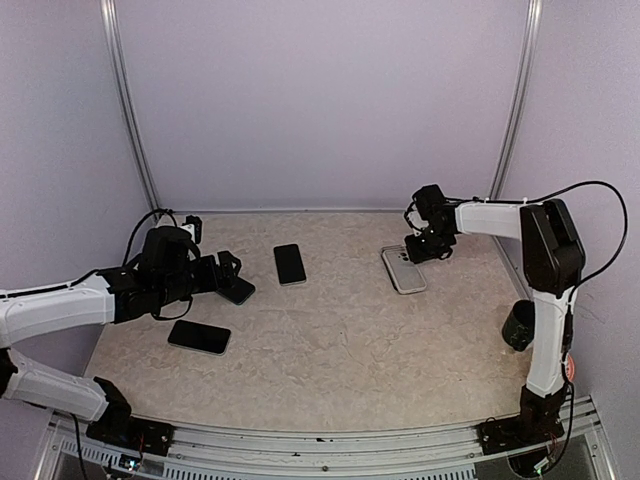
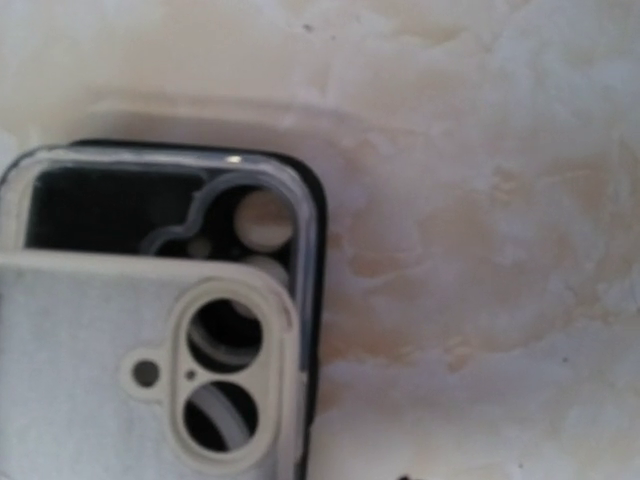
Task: Put the phone into the phone case
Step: Pick up the phone case from the phone case.
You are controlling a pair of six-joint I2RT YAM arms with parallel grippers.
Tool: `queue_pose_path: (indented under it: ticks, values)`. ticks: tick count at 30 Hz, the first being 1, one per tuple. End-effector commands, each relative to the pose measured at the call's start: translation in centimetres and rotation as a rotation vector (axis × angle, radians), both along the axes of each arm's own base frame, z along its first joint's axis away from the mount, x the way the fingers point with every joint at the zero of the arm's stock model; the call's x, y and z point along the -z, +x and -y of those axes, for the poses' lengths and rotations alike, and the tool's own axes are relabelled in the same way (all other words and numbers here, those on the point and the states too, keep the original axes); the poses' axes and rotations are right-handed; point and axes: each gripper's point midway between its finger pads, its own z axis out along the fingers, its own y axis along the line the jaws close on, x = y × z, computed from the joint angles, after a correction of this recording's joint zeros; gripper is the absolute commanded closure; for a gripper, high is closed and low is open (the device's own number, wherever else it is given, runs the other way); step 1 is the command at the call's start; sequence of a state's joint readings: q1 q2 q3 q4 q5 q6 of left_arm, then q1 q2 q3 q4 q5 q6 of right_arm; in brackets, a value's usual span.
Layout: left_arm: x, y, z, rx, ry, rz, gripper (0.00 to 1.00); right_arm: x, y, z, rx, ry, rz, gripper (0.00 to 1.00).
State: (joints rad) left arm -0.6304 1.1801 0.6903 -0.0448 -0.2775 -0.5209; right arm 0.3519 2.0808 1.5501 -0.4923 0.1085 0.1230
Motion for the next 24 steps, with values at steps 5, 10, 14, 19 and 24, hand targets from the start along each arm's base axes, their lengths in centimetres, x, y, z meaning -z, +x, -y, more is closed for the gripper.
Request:
queue_pose_path:
  ticks: [5,10,14,19,24]
  values:
    - [-0.2,-0.4,-0.1,-0.007,-0.007,0.009,0.01,0.4,0.9,0.3,0.003,0.02,-0.013,0.75]
    - [-0.1,-0.4,0.0,-0.006,-0.01,0.008,0.01,0.7,1.1,0.2,0.003,0.023,-0.019,0.76]
    - [0.1,-0.5,0.0,-0.007,-0.007,0.004,0.01,0.9,1.1,0.0,0.0,0.036,-0.027,0.76]
    - [0.3,-0.5,0.2,-0.003,-0.007,0.002,0.01,1.2,1.1,-0.4,-0.005,0.054,-0.039,0.79]
    - [0.6,-0.5,0.3,-0.002,-0.002,-0.005,0.01,1.2,1.0,-0.6,-0.002,0.066,-0.044,0.94]
